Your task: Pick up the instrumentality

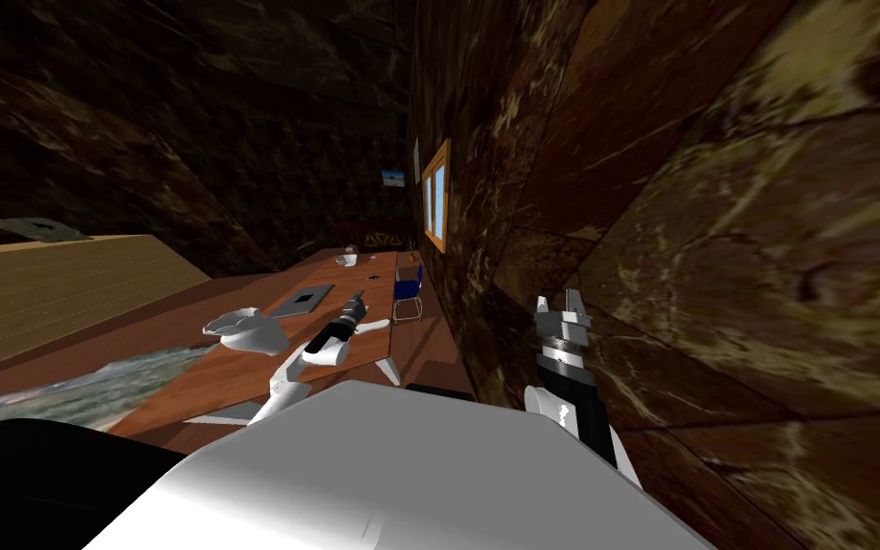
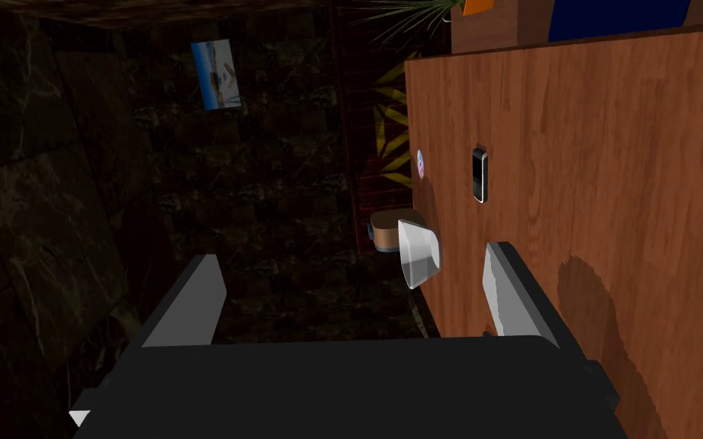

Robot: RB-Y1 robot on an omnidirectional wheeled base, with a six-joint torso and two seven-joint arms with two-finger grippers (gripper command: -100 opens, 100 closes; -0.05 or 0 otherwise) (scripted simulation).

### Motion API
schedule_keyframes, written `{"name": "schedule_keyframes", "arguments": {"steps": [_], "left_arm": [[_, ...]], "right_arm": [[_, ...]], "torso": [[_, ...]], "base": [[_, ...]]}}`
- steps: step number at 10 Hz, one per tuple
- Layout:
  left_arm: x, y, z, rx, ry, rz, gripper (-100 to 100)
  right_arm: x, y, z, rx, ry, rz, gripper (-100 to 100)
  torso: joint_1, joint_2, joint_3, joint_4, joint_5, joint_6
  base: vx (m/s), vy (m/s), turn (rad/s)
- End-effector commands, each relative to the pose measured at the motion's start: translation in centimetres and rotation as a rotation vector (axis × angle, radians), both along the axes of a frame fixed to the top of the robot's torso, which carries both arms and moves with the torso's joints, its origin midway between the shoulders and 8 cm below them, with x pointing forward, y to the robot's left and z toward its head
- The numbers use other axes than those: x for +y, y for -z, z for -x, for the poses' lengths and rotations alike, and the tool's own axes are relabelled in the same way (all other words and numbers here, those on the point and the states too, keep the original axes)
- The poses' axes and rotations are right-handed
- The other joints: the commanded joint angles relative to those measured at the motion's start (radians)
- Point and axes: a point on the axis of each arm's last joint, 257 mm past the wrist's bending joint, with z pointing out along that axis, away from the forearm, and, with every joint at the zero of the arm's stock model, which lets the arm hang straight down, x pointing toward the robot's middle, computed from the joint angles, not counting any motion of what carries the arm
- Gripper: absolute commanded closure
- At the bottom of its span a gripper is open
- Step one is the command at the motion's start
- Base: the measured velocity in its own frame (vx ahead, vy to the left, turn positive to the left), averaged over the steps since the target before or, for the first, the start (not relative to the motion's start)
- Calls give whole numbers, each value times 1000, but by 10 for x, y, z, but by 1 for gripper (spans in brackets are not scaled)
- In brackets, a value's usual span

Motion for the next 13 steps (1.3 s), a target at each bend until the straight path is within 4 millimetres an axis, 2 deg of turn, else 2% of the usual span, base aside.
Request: {"name": "schedule_keyframes", "arguments": {"steps": [1,3,4,6,7,8,9,11,12,13], "left_arm": [[20,22,15,65,-37,30,-100],[44,49,37,148,-87,71,-100],[44,49,37,148,-87,71,-100],[68,78,63,234,-140,119,-100],[68,78,63,237,-141,120,-100],[79,93,78,283,-168,148,-100],[79,93,78,283,-168,148,-100],[99,120,110,367,-223,209,-100],[99,122,111,376,-225,211,-100],[107,136,129,424,-253,246,-100]], "right_arm": [[0,0,0,0,0,0,0],[0,0,0,0,0,0,0],[0,0,0,0,0,0,0],[0,0,0,0,0,0,0],[0,0,0,0,0,0,0],[0,0,0,0,0,0,0],[0,0,0,0,0,0,0],[0,0,0,0,0,0,0],[0,0,0,0,0,0,0],[0,0,0,0,0,0,0]], "torso": [[0,0,0,0,0,0],[2,1,1,0,1,0],[3,2,1,0,1,0],[2,2,1,0,0,0],[2,2,1,0,1,0],[1,1,1,0,0,0],[1,1,1,0,0,0],[1,1,1,0,0,0],[2,2,1,1,0,0],[0,1,1,0,0,-1]], "base": [[7,57,-304],[-14,74,-233],[-22,72,-185],[-18,64,-241],[-14,41,-198],[-18,42,-193],[-15,28,-101],[-28,50,-285],[-22,29,-105],[-11,14,-218]]}}
